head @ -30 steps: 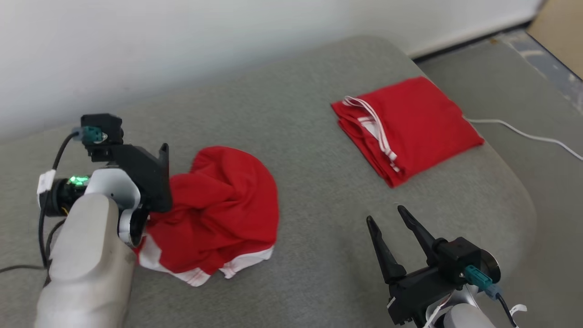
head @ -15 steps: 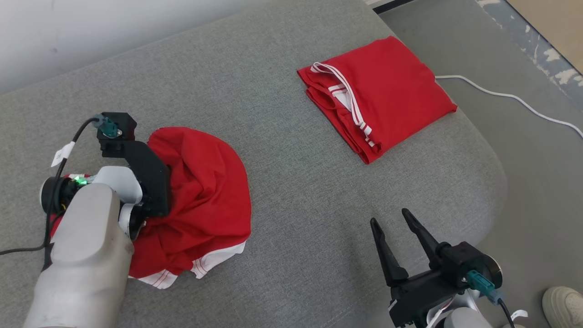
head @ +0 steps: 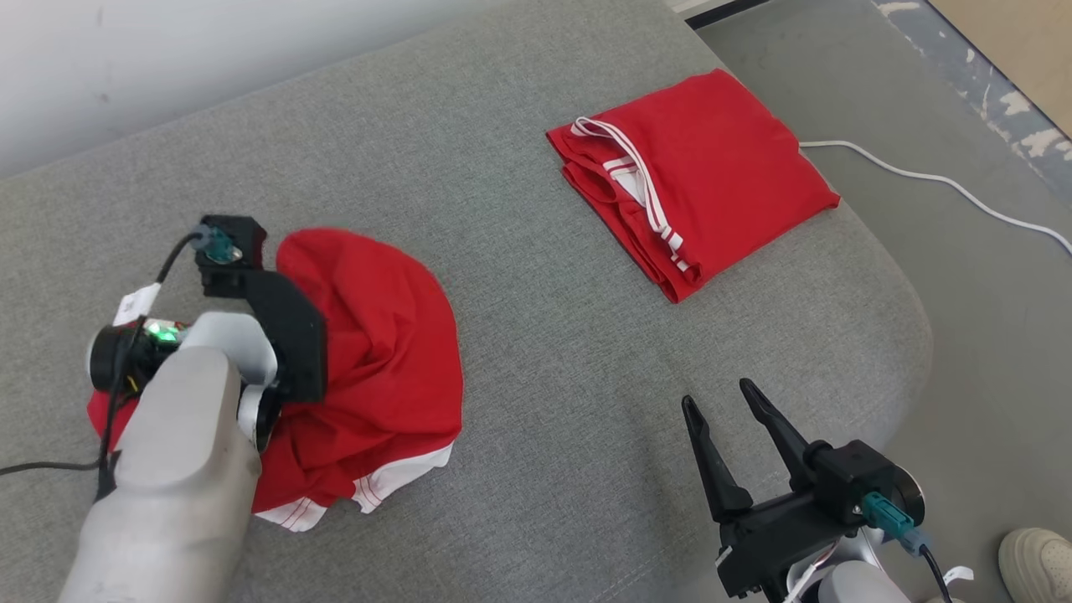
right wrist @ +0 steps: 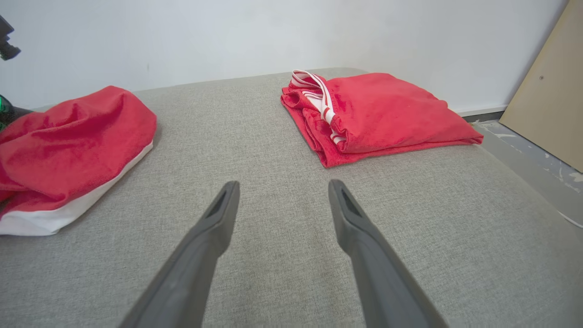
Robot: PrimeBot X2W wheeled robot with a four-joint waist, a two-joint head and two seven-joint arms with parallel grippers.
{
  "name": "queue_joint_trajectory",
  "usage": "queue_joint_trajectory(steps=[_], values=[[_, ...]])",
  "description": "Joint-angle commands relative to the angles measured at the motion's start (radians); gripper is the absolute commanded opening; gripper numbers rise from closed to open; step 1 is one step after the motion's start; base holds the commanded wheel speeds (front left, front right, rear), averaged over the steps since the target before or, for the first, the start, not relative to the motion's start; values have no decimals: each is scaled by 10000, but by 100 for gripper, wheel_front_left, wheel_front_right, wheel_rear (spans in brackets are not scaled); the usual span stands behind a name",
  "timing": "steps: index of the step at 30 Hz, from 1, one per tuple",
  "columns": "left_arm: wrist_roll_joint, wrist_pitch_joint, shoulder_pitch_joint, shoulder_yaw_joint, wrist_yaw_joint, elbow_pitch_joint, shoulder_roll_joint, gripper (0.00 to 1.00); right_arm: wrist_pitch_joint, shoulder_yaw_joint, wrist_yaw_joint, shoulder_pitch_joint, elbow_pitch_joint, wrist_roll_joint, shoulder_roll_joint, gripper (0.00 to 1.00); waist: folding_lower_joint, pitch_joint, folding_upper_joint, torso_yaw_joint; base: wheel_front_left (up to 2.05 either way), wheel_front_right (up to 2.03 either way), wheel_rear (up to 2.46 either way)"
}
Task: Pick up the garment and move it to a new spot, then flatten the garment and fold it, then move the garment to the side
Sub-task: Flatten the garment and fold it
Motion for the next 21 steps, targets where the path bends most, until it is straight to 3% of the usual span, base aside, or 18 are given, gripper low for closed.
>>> queue_joint_trajectory(steps=[1, 8, 14, 18, 21], values=[[42, -360, -5, 11, 77, -101, 72, 0, -51, -44, -30, 117, 17, 39, -11, 100, 1, -11, -1, 5, 0, 0, 0], [-246, -3381, -739, 111, -127, -1218, -271, 0, -65, -11, -30, 154, 202, 51, 49, 100, 1, -393, -1, 157, 0, 0, 0], [-1113, -5454, -1307, 131, -535, -2314, -772, 0, -36, 103, -30, 150, 361, 118, -47, 100, 1, -951, -1, 638, 0, 0, 0], [-2138, -6069, -1397, -66, -705, -3058, -882, 0, 8, 90, -30, 229, 400, 142, -102, 100, 1, -1289, -1, 1051, 0, 0, 0], [-3010, -6162, -773, -804, -619, -3436, -886, 0, 49, -41, -30, 390, 403, 186, -168, 100, 1, -1509, -1, 1659, 0, 0, 0]])
